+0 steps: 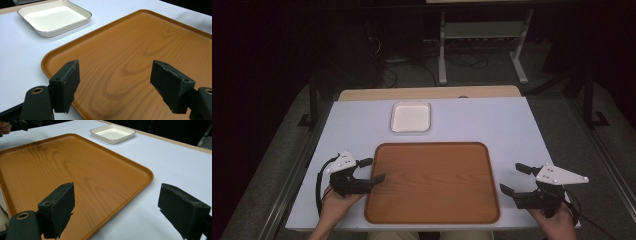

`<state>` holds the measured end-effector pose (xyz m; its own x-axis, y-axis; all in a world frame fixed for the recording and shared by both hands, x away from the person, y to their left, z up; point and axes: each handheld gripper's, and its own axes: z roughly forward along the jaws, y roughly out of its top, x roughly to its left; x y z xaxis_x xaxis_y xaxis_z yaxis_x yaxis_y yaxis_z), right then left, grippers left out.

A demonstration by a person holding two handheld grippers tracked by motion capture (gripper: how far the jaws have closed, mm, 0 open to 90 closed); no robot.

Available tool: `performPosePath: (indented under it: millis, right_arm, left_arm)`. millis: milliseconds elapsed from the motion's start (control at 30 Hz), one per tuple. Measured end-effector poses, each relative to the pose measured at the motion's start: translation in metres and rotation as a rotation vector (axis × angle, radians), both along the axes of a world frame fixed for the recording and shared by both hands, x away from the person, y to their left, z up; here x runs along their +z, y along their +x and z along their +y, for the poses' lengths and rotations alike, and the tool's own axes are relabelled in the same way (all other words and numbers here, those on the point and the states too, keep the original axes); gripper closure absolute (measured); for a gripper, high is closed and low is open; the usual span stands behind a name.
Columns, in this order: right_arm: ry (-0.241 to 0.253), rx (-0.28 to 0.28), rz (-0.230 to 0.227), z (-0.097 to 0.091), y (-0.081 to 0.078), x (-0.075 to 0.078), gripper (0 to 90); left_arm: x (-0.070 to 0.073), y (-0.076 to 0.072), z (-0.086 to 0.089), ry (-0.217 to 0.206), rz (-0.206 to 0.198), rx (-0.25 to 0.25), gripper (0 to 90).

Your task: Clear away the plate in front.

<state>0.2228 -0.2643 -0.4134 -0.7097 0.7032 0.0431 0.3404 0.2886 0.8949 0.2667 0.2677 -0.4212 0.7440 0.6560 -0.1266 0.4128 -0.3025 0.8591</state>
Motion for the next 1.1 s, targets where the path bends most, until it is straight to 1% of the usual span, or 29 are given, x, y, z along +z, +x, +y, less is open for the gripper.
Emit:
performPosePath:
  millis: [33,67,300,533,833,933,1033,1100]
  right_arm:
    - [0.001,-0.001,0.000,0.000,0.000,0.000,13.1]
    - [0.001,0.000,0.001,0.000,0.000,0.000,13.2]
    - [0.004,-0.007,0.002,-0.001,0.001,0.000,13.1]
    - [0.004,-0.007,0.003,-0.001,0.001,0.000,13.2]
    - [0.011,-0.013,0.000,-0.004,0.001,0.001,13.2]
    - [0.013,-0.014,0.001,-0.004,0.001,0.001,13.2]
    - [0.014,-0.015,0.000,-0.004,0.001,0.001,13.2]
    - [0.016,-0.015,0.001,-0.005,0.001,0.001,13.1]
  left_arm:
    - [0.000,0.000,0.000,0.000,0.000,0.000,23.7]
    - [0.000,0.001,-0.002,0.009,0.001,-0.005,24.0]
    - [0.003,0.006,-0.007,0.015,0.013,-0.025,24.0]
    - [0.007,0.012,-0.011,0.017,0.005,-0.038,24.4]
    - [0.011,0.024,-0.014,0.018,0.016,-0.036,24.8]
    - [0.012,0.027,-0.014,0.018,0.014,-0.034,25.5]
    - [0.012,0.031,-0.014,0.013,0.030,-0.032,26.0]
    - [0.011,0.035,-0.014,0.011,0.034,-0.032,27.8]
